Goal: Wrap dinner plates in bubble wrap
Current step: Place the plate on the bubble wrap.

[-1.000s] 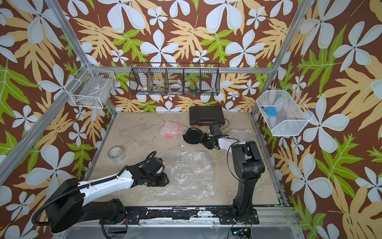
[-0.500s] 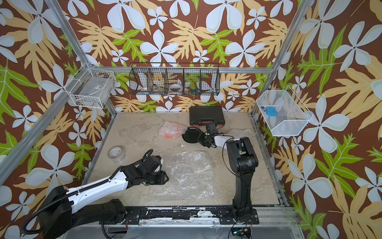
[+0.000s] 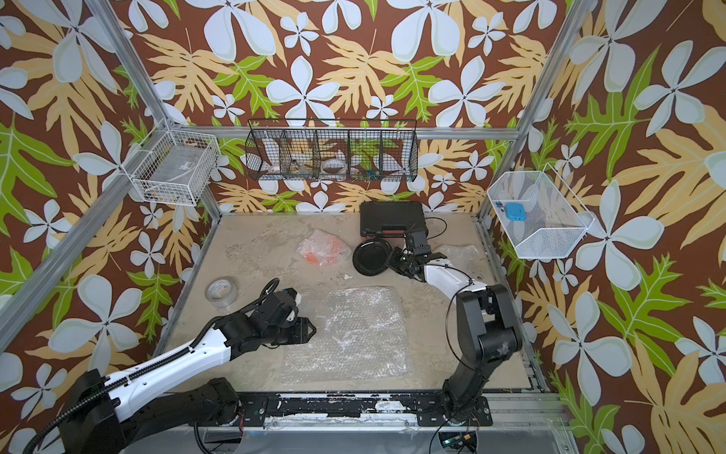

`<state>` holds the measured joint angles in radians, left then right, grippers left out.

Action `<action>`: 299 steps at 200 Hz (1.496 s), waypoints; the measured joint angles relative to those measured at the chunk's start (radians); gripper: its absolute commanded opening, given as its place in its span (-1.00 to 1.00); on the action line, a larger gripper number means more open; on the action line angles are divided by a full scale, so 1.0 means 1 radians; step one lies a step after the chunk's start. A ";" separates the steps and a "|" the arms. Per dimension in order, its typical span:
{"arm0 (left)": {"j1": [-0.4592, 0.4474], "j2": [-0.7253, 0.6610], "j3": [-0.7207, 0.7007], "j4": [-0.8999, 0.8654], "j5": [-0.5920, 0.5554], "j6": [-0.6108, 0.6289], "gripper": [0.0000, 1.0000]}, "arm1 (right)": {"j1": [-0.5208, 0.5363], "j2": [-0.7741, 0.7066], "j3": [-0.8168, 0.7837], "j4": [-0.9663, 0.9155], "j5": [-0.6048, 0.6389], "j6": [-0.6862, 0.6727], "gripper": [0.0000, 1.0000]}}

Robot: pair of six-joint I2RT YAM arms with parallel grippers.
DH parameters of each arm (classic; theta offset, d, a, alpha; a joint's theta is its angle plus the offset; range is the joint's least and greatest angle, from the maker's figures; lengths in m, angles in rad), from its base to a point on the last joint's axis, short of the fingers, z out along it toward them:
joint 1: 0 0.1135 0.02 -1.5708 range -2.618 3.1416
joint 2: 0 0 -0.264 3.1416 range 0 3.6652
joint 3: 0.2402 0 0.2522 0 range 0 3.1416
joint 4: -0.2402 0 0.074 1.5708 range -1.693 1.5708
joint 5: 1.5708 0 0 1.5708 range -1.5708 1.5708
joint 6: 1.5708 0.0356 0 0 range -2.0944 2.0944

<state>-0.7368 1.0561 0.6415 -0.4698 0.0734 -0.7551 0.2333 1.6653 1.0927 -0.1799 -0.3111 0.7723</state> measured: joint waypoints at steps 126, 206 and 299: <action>0.092 0.094 -0.133 0.127 0.149 0.027 -0.40 | 0.284 -0.300 -0.485 0.024 -0.258 0.038 -1.00; 0.092 0.150 -0.133 0.166 0.168 0.022 -0.45 | 0.288 -0.168 -0.481 0.095 -0.254 0.021 -0.39; 0.092 0.169 -0.083 0.157 0.168 0.035 -0.58 | 0.522 -0.380 -0.335 -0.132 -0.056 -0.472 -0.12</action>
<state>-0.6445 1.2251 0.5583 -0.3130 0.2417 -0.7204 0.7555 1.2858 0.7574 -0.3115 -0.3672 0.3008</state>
